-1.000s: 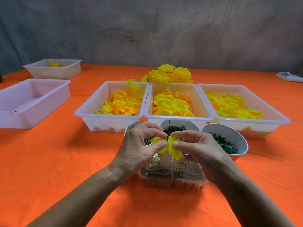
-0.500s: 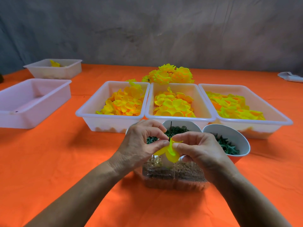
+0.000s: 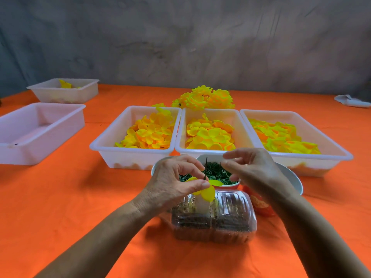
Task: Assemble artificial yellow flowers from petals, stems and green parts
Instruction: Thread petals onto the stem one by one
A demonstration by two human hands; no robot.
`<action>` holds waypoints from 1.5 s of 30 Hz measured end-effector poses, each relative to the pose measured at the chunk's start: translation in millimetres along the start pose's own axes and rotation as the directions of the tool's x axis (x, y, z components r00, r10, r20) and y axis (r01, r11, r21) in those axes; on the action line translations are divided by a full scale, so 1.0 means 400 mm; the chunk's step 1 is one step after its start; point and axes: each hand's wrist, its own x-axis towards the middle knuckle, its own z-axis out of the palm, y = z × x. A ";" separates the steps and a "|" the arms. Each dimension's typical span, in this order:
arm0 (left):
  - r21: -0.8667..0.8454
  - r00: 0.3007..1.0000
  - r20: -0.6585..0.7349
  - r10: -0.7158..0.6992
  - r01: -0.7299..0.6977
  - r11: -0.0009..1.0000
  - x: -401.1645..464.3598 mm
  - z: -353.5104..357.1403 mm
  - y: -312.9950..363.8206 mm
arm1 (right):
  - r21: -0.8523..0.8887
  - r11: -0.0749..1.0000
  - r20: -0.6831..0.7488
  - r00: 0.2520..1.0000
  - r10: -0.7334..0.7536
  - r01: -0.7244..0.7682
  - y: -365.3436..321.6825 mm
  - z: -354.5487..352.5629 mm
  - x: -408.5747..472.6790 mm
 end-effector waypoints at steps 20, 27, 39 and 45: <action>-0.083 1.000 -0.003 -0.005 0.004 0.997 0.006 0.012 -0.024 | -0.649 0.731 0.266 0.963 -0.043 0.212 0.076 0.094 0.159; -0.104 1.000 -0.004 -0.006 0.006 0.995 0.007 0.013 -0.031 | -0.730 0.652 0.225 0.973 -0.054 0.205 0.085 0.132 0.175; -0.105 1.000 -0.005 -0.011 0.010 0.994 0.007 0.012 -0.030 | -0.541 0.828 0.126 0.987 -0.095 0.149 0.088 0.105 0.154; -0.092 1.000 -0.017 -0.005 0.003 0.996 0.005 0.015 -0.028 | -0.138 0.980 0.086 0.988 -0.131 0.142 0.075 0.070 0.113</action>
